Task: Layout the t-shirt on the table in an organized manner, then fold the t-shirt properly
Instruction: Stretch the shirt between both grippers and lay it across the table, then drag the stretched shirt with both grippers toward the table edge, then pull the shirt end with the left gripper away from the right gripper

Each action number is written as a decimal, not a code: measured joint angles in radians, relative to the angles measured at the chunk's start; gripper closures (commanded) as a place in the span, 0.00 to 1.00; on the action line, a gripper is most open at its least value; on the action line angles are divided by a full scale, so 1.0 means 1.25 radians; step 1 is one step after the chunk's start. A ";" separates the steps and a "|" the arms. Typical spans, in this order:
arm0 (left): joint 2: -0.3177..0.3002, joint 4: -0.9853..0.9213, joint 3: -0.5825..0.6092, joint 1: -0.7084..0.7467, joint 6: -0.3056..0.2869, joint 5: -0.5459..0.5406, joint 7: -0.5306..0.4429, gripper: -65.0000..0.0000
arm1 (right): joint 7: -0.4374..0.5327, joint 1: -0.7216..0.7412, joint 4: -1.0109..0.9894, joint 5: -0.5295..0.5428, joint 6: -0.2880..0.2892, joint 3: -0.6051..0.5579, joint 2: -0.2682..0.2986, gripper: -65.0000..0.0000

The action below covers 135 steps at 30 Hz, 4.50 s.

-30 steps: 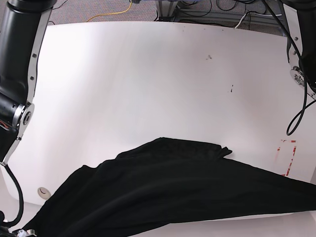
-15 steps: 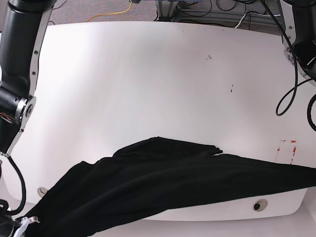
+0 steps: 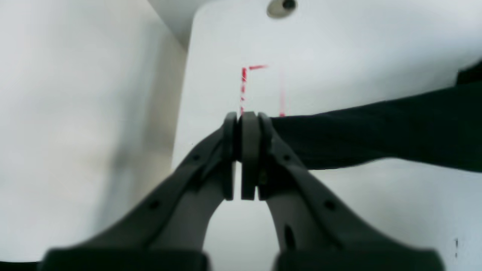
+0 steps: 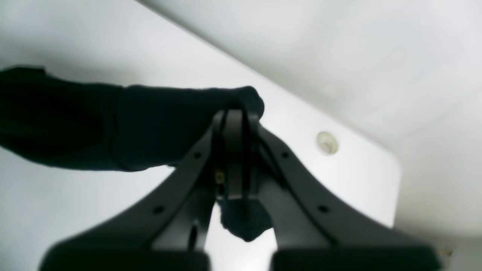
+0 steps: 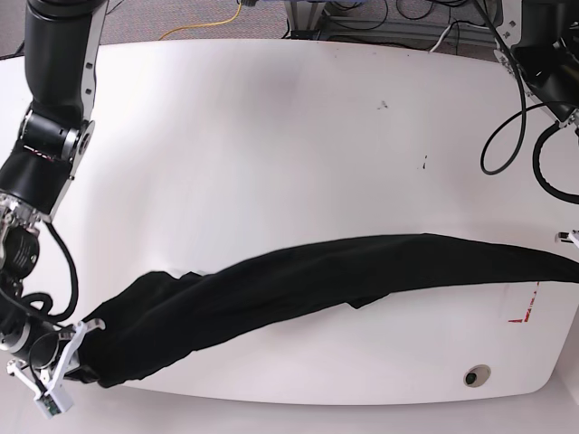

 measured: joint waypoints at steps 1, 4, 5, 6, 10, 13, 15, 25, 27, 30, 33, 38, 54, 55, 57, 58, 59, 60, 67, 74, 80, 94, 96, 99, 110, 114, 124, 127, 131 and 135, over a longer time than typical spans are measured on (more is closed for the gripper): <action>0.000 0.001 0.000 0.014 0.000 0.001 -0.005 1.00 | -0.001 -0.020 0.004 0.003 0.001 0.005 -0.002 1.00; 0.001 0.002 0.000 0.058 0.000 0.001 -0.006 1.00 | -0.007 -0.078 0.010 0.003 0.000 0.029 -0.005 1.00; 0.002 0.002 0.000 0.070 -0.001 0.002 -0.004 1.00 | -0.012 -0.097 0.014 -0.001 0.000 0.038 -0.006 1.00; 0.002 0.002 -0.001 0.088 0.001 0.004 -0.001 1.00 | -0.014 -0.117 0.018 0.000 0.001 0.047 -0.005 1.00; 0.004 0.002 -0.027 0.132 -0.002 -0.004 -0.005 1.00 | -0.013 -0.197 0.084 -0.009 -0.001 0.064 -0.005 1.00; 0.002 0.002 -0.040 0.157 -0.003 -0.001 -0.004 1.00 | -0.013 -0.244 0.121 -0.005 -0.001 0.066 -0.005 1.00; 0.002 0.000 -0.042 0.171 0.000 0.007 -0.002 1.00 | -0.009 -0.267 0.128 -0.001 0.001 0.066 -0.006 1.00; 0.002 0.000 -0.063 0.256 0.000 0.002 -0.007 1.00 | -0.013 -0.401 0.148 -0.010 -0.001 0.161 -0.037 1.00; 0.002 0.000 -0.072 0.275 0.000 0.002 -0.007 1.00 | -0.013 -0.422 0.164 -0.013 -0.002 0.163 -0.037 1.00; 0.002 0.000 -0.074 0.298 0.002 0.004 -0.005 1.00 | -0.010 -0.450 0.197 -0.005 -0.002 0.163 -0.042 1.00; 0.002 0.000 -0.074 0.312 0.002 0.004 -0.005 1.00 | -0.009 -0.471 0.217 0.000 -0.002 0.163 -0.053 1.00; 0.002 0.000 -0.074 0.319 0.000 0.002 -0.005 1.00 | -0.011 -0.495 0.231 0.000 -0.001 0.163 -0.061 1.00; -0.002 0.070 0.032 0.099 0.002 -0.001 -0.011 1.00 | -0.013 -0.273 0.229 -0.008 0.000 0.175 -0.010 1.00; -0.001 0.070 0.040 0.087 0.002 -0.003 -0.013 1.00 | -0.012 -0.234 0.222 -0.017 0.000 0.164 -0.003 1.00; 0.001 0.071 0.074 0.070 -0.004 -0.012 -0.014 1.00 | -0.014 -0.181 0.203 -0.010 0.001 0.130 0.016 1.00; 0.002 0.071 0.080 0.064 -0.003 -0.011 -0.014 1.00 | -0.013 -0.147 0.185 -0.012 0.000 0.111 0.026 1.00; 0.004 0.071 0.096 0.060 -0.002 -0.004 -0.007 1.00 | -0.011 -0.115 0.179 -0.013 0.000 0.097 0.028 1.00; 0.012 0.070 0.106 0.052 -0.002 0.006 -0.003 1.00 | -0.009 -0.089 0.160 -0.003 0.001 0.090 0.035 1.00; 0.076 0.070 0.114 0.021 0.000 0.001 -0.008 1.00 | -0.013 0.073 0.092 -0.009 0.000 0.052 0.049 1.00; 0.117 0.069 0.129 0.027 0.000 0.002 0.041 1.00 | -0.015 0.253 0.020 -0.006 0.000 -0.065 0.074 1.00; 0.170 0.069 0.147 0.034 0.003 0.008 0.076 1.00 | -0.008 0.377 -0.016 -0.006 0.000 -0.143 0.076 1.00; 0.293 0.069 0.274 0.135 0.002 0.000 0.068 1.00 | 0.013 0.364 -0.120 -0.012 0.001 -0.252 0.001 1.00; 0.297 0.068 0.274 0.144 0.002 0.002 0.072 1.00 | 0.031 0.367 -0.119 -0.005 0.001 -0.268 0.002 1.00; 0.291 0.068 0.270 0.148 0.002 0.008 0.076 1.00 | 0.033 0.371 -0.117 -0.001 0.001 -0.268 0.003 1.00; 0.250 0.069 0.265 0.211 0.003 0.005 0.071 1.00 | 0.033 0.370 -0.117 -0.009 0.001 -0.266 0.008 1.00; 0.250 0.069 0.295 0.255 0.003 0.005 0.072 1.00 | 0.033 0.371 -0.117 -0.009 0.001 -0.266 0.009 1.00; 0.255 0.096 0.393 0.351 0.002 0.002 0.071 1.00 | 0.032 0.371 -0.117 -0.009 0.001 -0.265 0.011 1.00; 0.248 0.113 0.443 0.367 0.005 0.012 0.070 1.00 | 0.032 0.371 -0.117 -0.009 0.001 -0.265 0.013 1.00; 0.240 0.132 0.532 0.413 0.002 0.000 0.068 1.00 | 0.032 0.371 -0.117 -0.009 0.001 -0.265 0.010 1.00; 0.177 0.151 0.645 0.456 0.002 -0.007 0.059 1.00 | 0.033 0.371 -0.117 -0.008 0.001 -0.265 0.011 1.00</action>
